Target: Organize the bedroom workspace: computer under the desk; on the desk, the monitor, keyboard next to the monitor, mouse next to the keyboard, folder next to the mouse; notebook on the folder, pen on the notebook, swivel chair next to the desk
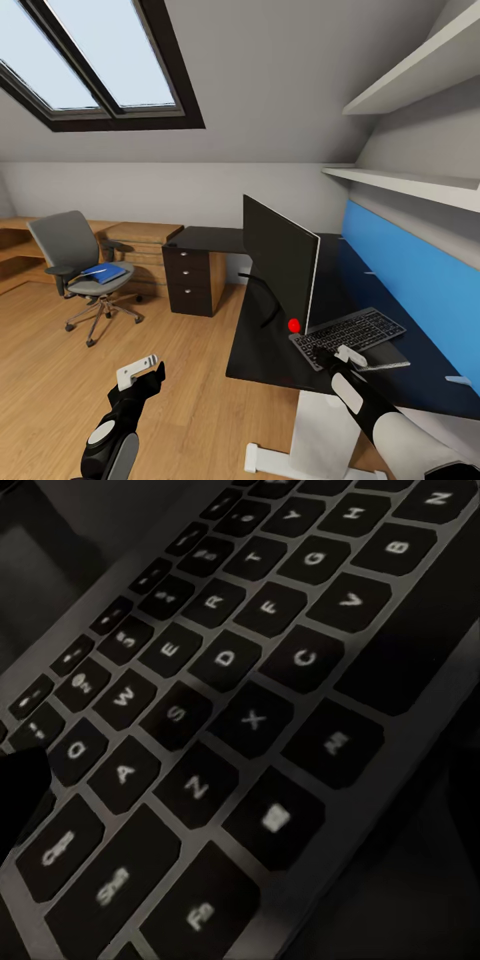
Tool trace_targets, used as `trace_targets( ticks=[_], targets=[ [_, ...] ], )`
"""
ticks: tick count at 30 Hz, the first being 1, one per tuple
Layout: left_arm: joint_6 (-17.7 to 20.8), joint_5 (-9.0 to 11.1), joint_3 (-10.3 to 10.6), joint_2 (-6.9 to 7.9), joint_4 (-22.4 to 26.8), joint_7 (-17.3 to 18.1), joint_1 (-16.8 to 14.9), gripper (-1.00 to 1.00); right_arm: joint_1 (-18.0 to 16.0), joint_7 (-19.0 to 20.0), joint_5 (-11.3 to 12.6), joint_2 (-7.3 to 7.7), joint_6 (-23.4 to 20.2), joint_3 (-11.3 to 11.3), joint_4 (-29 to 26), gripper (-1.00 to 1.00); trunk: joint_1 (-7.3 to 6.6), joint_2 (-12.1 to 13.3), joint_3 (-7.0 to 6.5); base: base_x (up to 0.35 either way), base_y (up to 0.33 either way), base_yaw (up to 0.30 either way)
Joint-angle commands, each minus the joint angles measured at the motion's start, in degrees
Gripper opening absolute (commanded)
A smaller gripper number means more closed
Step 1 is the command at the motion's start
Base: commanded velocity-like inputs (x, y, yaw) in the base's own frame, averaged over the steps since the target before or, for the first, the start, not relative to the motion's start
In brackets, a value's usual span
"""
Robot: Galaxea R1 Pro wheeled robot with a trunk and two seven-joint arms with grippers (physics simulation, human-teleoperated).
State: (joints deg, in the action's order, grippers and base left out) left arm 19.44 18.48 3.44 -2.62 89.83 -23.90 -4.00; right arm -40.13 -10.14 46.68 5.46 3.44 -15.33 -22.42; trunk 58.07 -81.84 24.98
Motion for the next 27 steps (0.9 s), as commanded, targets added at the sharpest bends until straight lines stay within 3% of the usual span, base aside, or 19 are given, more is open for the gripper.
trace_targets(
  ticks=[1,12,21,27],
  targets=[
    [0.2,0.5,0.1,0.03,0.1,-0.4,0.0,1.00,0.0,-0.3,0.6,0.06,0.3,-0.5,-0.1,1.00,0.00,0.0,0.07,0.000,0.000,0.006],
    [0.2,0.5,0.1,0.06,0.1,-0.4,0.0,1.00,0.0,-0.3,0.6,0.07,0.3,-0.5,-0.1,1.00,0.00,0.0,0.07,-0.043,0.000,0.002],
    [0.2,0.5,0.1,0.01,0.0,-0.4,0.0,1.00,0.0,-0.3,0.5,0.07,0.3,-0.4,-0.1,1.00,0.00,0.0,0.07,-0.301,-0.012,0.000],
    [0.2,0.5,0.1,0.05,-0.2,-0.4,0.0,1.00,0.0,-0.1,0.3,0.07,0.5,-0.5,-0.1,1.00,0.00,0.0,0.07,-0.250,-0.185,0.000]
  ],
)
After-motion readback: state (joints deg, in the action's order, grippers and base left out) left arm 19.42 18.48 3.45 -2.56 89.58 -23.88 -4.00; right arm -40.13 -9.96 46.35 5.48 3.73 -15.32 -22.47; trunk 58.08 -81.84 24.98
